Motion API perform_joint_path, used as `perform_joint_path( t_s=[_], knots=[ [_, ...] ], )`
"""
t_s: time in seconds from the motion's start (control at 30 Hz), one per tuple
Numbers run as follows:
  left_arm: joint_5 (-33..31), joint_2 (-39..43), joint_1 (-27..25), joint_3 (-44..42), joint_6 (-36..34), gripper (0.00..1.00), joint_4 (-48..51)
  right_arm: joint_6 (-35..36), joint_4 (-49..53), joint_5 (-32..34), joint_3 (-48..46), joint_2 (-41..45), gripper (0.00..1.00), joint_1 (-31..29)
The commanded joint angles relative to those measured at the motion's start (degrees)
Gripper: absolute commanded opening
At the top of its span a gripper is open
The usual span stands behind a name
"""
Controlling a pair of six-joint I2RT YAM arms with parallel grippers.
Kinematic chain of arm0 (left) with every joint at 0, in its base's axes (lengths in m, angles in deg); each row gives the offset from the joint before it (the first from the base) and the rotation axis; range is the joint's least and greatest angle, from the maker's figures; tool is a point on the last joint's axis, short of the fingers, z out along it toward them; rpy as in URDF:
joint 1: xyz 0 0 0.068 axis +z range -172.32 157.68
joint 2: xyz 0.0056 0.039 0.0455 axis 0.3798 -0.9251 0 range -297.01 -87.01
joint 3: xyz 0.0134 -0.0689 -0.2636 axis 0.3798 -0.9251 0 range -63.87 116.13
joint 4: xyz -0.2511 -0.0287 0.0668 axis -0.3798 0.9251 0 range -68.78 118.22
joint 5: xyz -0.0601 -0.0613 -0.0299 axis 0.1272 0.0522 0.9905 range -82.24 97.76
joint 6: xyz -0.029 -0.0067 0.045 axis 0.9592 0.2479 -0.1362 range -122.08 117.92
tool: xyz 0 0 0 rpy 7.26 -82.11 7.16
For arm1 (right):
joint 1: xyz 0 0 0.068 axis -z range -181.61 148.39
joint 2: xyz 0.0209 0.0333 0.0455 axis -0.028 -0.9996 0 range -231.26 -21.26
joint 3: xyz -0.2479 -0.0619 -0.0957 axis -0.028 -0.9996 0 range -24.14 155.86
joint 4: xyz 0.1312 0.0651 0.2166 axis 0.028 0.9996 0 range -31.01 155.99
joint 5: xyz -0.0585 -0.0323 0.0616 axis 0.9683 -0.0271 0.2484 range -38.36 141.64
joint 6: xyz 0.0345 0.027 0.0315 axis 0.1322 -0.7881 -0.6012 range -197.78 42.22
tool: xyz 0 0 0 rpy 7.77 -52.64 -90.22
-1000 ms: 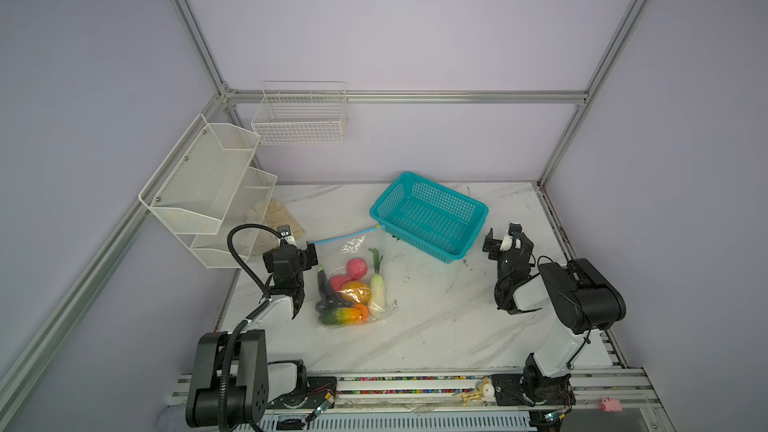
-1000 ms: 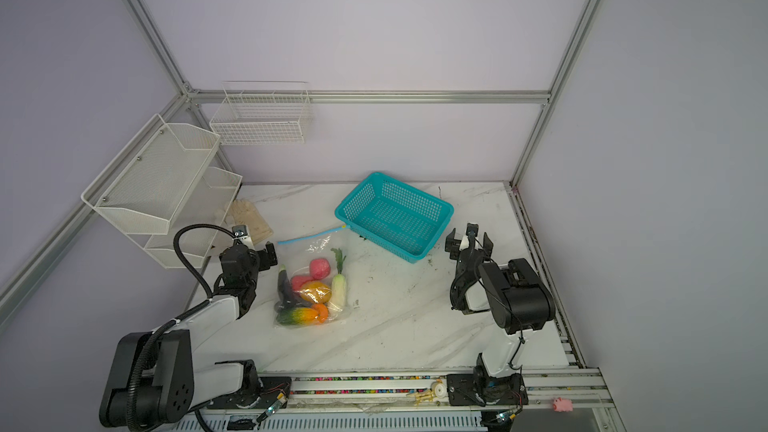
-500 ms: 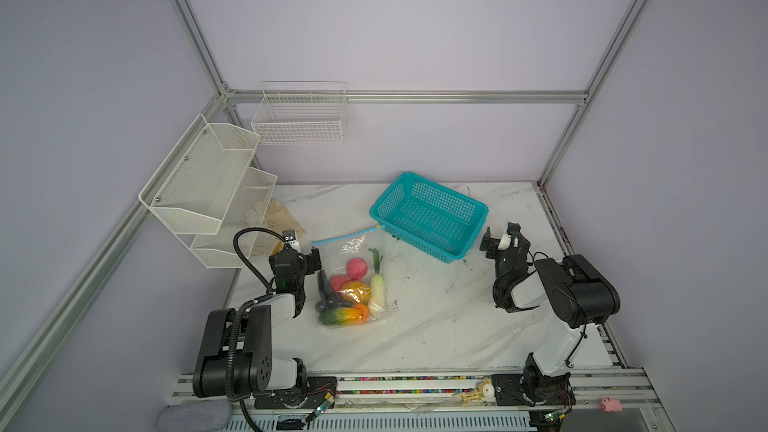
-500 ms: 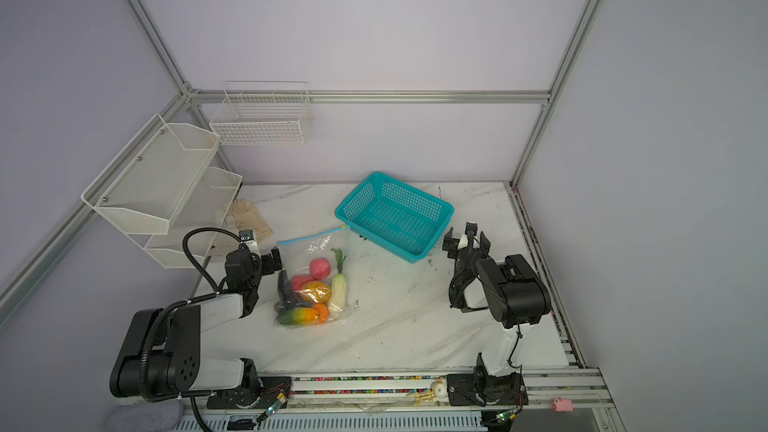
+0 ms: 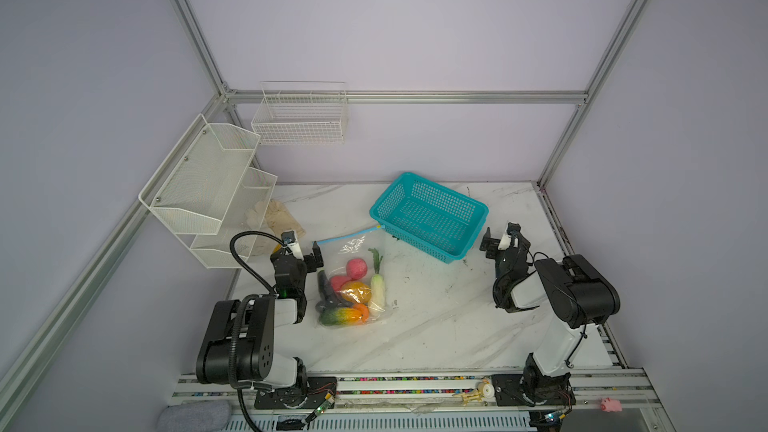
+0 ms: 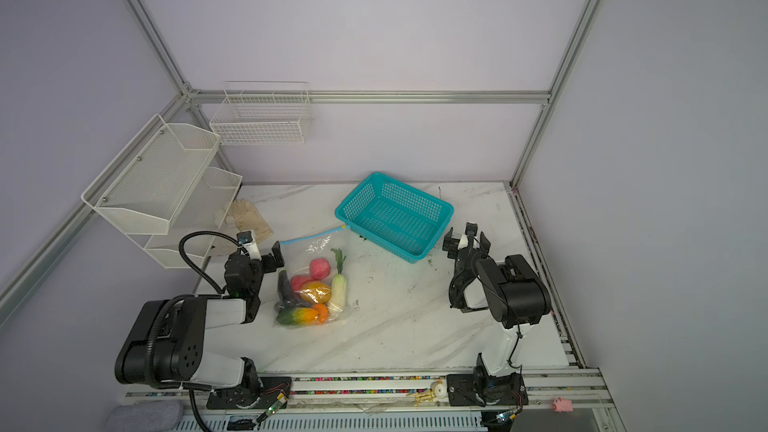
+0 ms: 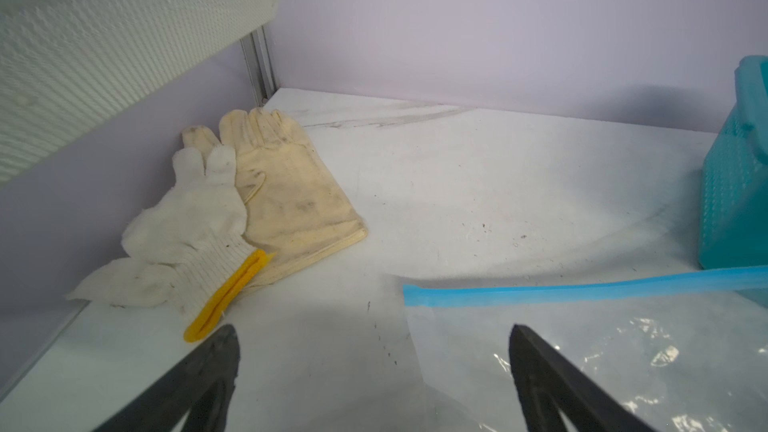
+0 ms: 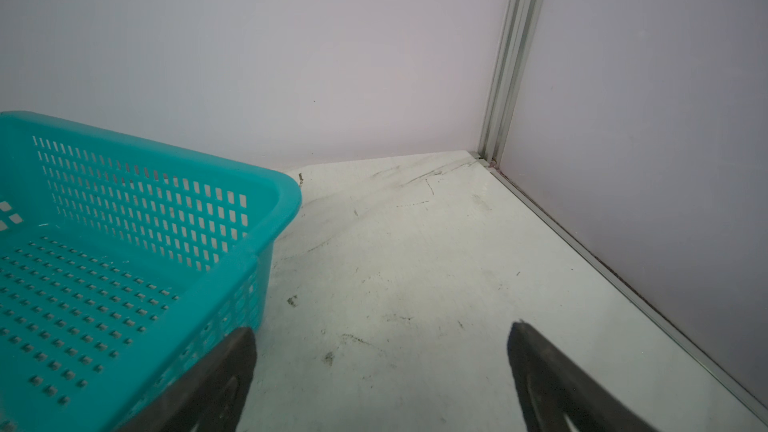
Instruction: Place the food in the zip-top bag and seal the zipper
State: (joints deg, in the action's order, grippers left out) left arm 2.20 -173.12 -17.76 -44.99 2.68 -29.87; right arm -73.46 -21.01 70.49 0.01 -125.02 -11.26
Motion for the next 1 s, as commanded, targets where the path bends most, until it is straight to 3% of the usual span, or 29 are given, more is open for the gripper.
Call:
perform_joint_path(
  t_s=[0.0, 0.2, 0.73, 0.87, 0.97],
  knots=[
    [4.1, -3.2, -0.5, 0.3, -3.0, 1.0, -7.1, -0.7, -2.6, 0.4, 0.4, 0.8, 0.97, 0.2],
    [4.2, -3.4, -0.5, 3.2, -3.1, 1.0, -1.5, -1.2, -1.4, -0.8, 1.0, 0.8, 0.97, 0.6],
    [3.9, -3.8, -0.7, 3.5, -3.4, 1.0, -1.5, -1.7, 1.2, -4.2, 2.1, 1.0, 0.97, 1.8],
    [3.9, -3.9, -0.7, 3.5, -3.5, 1.0, -1.5, -1.1, 5.6, -11.8, 4.2, 0.9, 0.97, 3.5],
    [3.9, -3.9, -0.7, 3.5, -3.5, 1.0, -1.6, -1.2, 5.9, -12.3, 4.4, 0.9, 0.97, 3.7]
  ],
)
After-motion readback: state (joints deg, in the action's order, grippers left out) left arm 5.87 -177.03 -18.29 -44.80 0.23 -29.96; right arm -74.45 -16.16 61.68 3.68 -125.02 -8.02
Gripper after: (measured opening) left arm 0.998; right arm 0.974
